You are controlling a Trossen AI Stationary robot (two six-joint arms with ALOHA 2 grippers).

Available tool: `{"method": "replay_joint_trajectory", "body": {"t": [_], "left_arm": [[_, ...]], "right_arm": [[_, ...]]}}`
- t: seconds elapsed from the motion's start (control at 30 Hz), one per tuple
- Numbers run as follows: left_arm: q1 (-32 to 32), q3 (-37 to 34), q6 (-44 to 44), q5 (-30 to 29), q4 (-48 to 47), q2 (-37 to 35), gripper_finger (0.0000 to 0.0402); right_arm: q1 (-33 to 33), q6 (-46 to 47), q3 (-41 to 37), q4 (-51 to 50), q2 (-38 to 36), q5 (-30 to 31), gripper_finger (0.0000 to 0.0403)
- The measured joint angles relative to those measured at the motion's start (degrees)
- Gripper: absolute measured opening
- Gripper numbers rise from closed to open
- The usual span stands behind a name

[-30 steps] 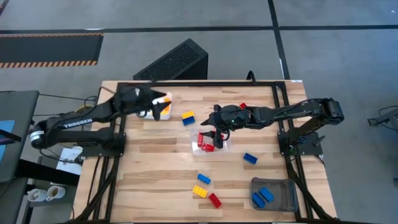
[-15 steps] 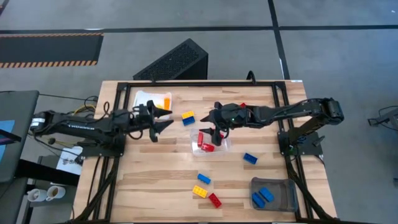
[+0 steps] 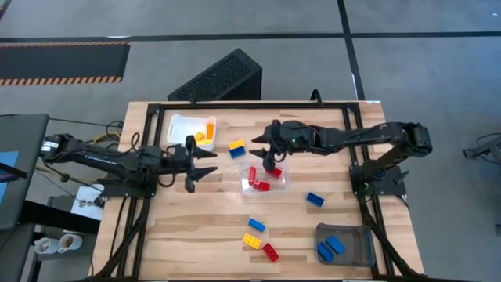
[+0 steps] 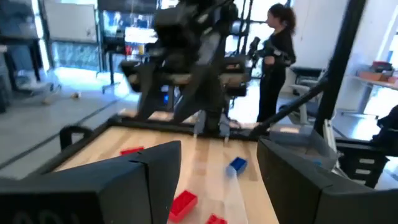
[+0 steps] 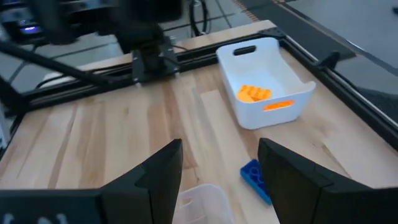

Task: Sort & place blocks by color
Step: Put the blue game piece into the black bin

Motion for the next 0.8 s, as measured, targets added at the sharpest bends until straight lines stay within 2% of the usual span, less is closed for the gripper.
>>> {"method": "replay_joint_trajectory", "body": {"t": [0.3,0.43,0.57,0.8], "left_arm": [[-0.6,-0.1,1.8,-3.0,-6.8,-4.8,0.0196],[-0.6,-3.6,2.7,-3.5,-2.8,-7.6,0.0196],[-0.6,-8.0,2.2,-7.1,1.9,-11.7,0.0196],[-0.6,-10.4,1.9,-7.7,2.4,-16.8,0.0196]], "right_arm": [[-3.5,4.4,0.0,-2.5,0.0,0.8,0.0230],[-4.6,4.4,0.0,-4.7,0.0,1.5,0.0230],[-6.3,4.9,0.0,-8.7,0.0,1.6,0.0230],[-11.5,7.4,0.0,-18.1,0.0,1.6,0.0230]]}}
